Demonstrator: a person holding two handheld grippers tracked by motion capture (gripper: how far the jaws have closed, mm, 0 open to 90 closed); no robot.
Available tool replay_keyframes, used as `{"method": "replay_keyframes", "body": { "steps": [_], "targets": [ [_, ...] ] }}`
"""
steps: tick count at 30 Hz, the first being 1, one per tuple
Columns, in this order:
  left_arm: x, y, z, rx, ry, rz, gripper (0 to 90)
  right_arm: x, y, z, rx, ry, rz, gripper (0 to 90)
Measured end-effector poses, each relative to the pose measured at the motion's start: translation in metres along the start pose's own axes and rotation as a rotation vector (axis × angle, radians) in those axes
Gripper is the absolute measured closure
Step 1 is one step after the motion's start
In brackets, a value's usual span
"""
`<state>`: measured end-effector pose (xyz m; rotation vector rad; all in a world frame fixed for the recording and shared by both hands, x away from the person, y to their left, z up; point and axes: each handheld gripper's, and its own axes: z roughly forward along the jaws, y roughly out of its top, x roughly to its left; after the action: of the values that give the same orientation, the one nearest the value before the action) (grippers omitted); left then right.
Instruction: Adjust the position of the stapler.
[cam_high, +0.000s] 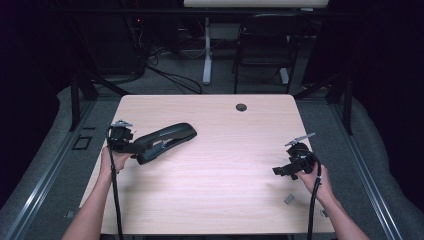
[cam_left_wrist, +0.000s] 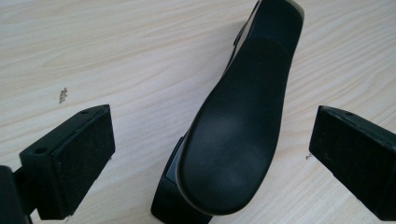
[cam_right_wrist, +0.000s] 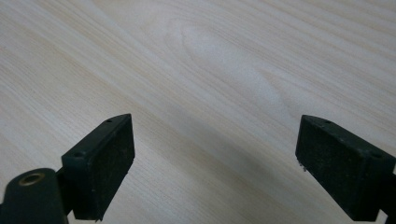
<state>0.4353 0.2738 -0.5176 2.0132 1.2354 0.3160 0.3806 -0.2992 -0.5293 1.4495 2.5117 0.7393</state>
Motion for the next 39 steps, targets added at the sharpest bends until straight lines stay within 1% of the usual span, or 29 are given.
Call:
{"method": "replay_keyframes", "body": {
  "steps": [1, 2, 3, 4, 5, 6, 7, 8, 10, 11, 12, 13, 14, 15, 17, 18, 20, 21, 22, 23, 27, 29, 30, 32, 33, 34, 35, 39],
  "targets": [
    [0.0, -0.001, 0.001, -0.007, -0.007, 0.004, 3.2, 0.0, 0.0, 0.0, 0.003, 0.004, -0.001, 11.3],
    [0.0, -0.001, 0.001, -0.007, -0.007, 0.004, 9.0, 0.0, 0.0, 0.0, 0.003, 0.004, -0.001, 11.3],
    [-0.002, -0.001, 0.0, -0.018, -0.016, 0.015, 14.6, 0.0, 0.0, 0.0, 0.012, 0.005, -0.005, 11.5],
    [-0.002, -0.001, 0.0, -0.018, -0.016, 0.015, 16.0, 0.0, 0.0, 0.0, 0.012, 0.005, -0.005, 11.5],
    [-0.002, -0.001, 0.0, -0.033, -0.009, 0.012, 19.5, 0.0, 0.0, 0.001, 0.013, 0.009, -0.009, 11.7],
    [-0.002, -0.001, 0.0, -0.033, -0.009, 0.012, 25.2, 0.0, 0.0, 0.001, 0.013, 0.009, -0.009, 11.7],
    [-0.003, -0.002, 0.0, -0.044, -0.023, 0.012, 29.7, 0.001, 0.0, 0.001, 0.016, 0.008, -0.012, 12.0],
    [-0.003, -0.002, 0.0, -0.032, -0.023, 0.02, 30.7, 0.001, 0.0, 0.001, 0.015, 0.008, -0.015, 12.1],
    [-0.004, -0.003, 0.001, -0.036, -0.023, 0.029, 37.5, 0.001, 0.0, 0.002, 0.017, 0.007, -0.02, 12.2],
    [-0.004, -0.003, 0.001, -0.022, -0.029, 0.036, 39.6, 0.001, 0.0, 0.002, 0.014, 0.008, -0.016, 12.2],
    [-0.004, -0.003, 0.001, -0.022, -0.029, 0.036, 42.4, 0.001, 0.0, 0.002, 0.014, 0.008, -0.016, 12.2],
    [-0.006, -0.004, 0.003, -0.027, -0.018, 0.055, 42.4, 0.001, 0.0, 0.002, 0.018, 0.01, -0.02, 12.2],
    [-0.007, -0.004, 0.003, -0.021, -0.015, 0.063, 44.1, 0.001, 0.0, 0.002, 0.018, 0.009, -0.02, 12.3],
    [-0.006, -0.005, 0.002, -0.028, -0.025, 0.075, 44.7, 0.0, 0.0, 0.002, 0.018, 0.01, -0.019, 12.3],
    [-0.004, -0.007, 0.001, -0.028, -0.043, 0.085, 46.1, 0.0, -0.001, 0.003, 0.018, 0.013, -0.013, 12.5],
    [-0.004, -0.007, 0.001, -0.035, -0.042, 0.092, 46.6, 0.0, -0.001, 0.003, 0.019, 0.016, -0.011, 12.5],
    [-0.004, -0.008, 0.0, -0.031, -0.053, 0.099, 47.7, 0.0, -0.001, 0.003, 0.019, 0.014, -0.01, 12.6],
    [-0.005, -0.009, 0.0, -0.032, -0.057, 0.097, 48.2, 0.001, -0.001, 0.003, 0.02, 0.018, -0.013, 12.6],
    [-0.005, -0.009, 0.0, -0.032, -0.057, 0.097, 48.8, 0.0, -0.001, 0.003, 0.023, 0.014, -0.018, 12.6],
    [-0.005, -0.009, -0.001, -0.03, -0.066, 0.107, 49.3, 0.001, -0.001, 0.003, 0.021, 0.013, -0.02, 12.6],
    [-0.007, -0.01, -0.002, -0.022, -0.082, 0.122, 51.4, 0.002, -0.001, 0.003, 0.013, 0.014, -0.016, 12.7],
    [-0.007, -0.01, -0.002, -0.022, -0.083, 0.125, 52.3, 0.002, -0.001, 0.002, 0.018, 0.017, -0.018, 12.7],
    [-0.009, -0.011, -0.002, -0.023, -0.088, 0.131, 52.6, 0.0, -0.001, 0.001, 0.03, 0.014, -0.028, 12.7],
    [-0.009, -0.012, -0.002, -0.027, -0.09, 0.132, 53.3, 0.0, -0.001, 0.002, 0.03, 0.015, -0.027, 12.7],
    [-0.01, -0.012, -0.002, -0.026, -0.091, 0.138, 53.5, 0.0, -0.002, 0.002, 0.023, 0.022, -0.019, 12.5],
    [-0.011, -0.013, -0.002, -0.027, -0.092, 0.135, 53.7, 0.0, -0.001, 0.002, 0.025, 0.023, -0.02, 12.4],
    [-0.011, -0.013, -0.002, -0.027, -0.093, 0.134, 53.8, 0.0, -0.002, 0.002, 0.02, 0.017, -0.016, 12.4],
    [-0.014, -0.014, -0.003, -0.021, -0.09, 0.133, 54.3, 0.0, -0.002, 0.002, 0.026, 0.019, -0.022, 12.5]
  ]
}}
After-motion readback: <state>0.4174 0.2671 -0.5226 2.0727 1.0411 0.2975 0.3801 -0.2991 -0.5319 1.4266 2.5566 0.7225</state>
